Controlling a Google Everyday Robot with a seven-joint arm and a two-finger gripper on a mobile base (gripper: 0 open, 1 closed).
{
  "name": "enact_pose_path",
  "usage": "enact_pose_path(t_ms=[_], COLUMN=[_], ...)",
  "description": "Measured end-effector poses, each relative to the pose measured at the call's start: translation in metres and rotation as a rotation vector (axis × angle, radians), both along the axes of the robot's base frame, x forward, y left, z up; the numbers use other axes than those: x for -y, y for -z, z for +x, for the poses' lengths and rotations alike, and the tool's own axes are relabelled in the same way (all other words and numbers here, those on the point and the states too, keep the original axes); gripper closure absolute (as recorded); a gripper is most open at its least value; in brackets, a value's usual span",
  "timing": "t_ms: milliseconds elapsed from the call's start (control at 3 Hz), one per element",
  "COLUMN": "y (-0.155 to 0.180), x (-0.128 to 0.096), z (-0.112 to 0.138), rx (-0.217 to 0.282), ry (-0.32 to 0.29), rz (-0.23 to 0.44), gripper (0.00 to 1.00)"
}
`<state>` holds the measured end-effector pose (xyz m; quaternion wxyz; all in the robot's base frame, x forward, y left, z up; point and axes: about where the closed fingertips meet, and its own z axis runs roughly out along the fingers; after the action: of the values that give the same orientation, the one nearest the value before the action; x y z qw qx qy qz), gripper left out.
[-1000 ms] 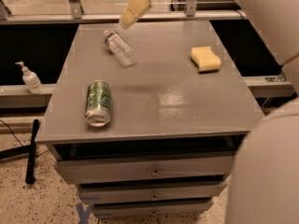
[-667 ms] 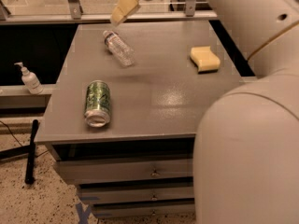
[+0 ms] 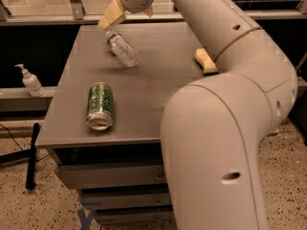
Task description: Place water bottle upright
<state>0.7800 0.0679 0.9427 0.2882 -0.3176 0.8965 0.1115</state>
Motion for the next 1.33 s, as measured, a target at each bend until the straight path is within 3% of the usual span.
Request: enact_pose_path(t_ms=[667, 1333], y=[0.037, 0.075], x=[-0.043, -0.062], z=[0.020, 0.028], rx=[-0.064, -0.134], ry=[-0.027, -0.047], rz=[0.007, -0.052], gripper=[0.00, 0.00])
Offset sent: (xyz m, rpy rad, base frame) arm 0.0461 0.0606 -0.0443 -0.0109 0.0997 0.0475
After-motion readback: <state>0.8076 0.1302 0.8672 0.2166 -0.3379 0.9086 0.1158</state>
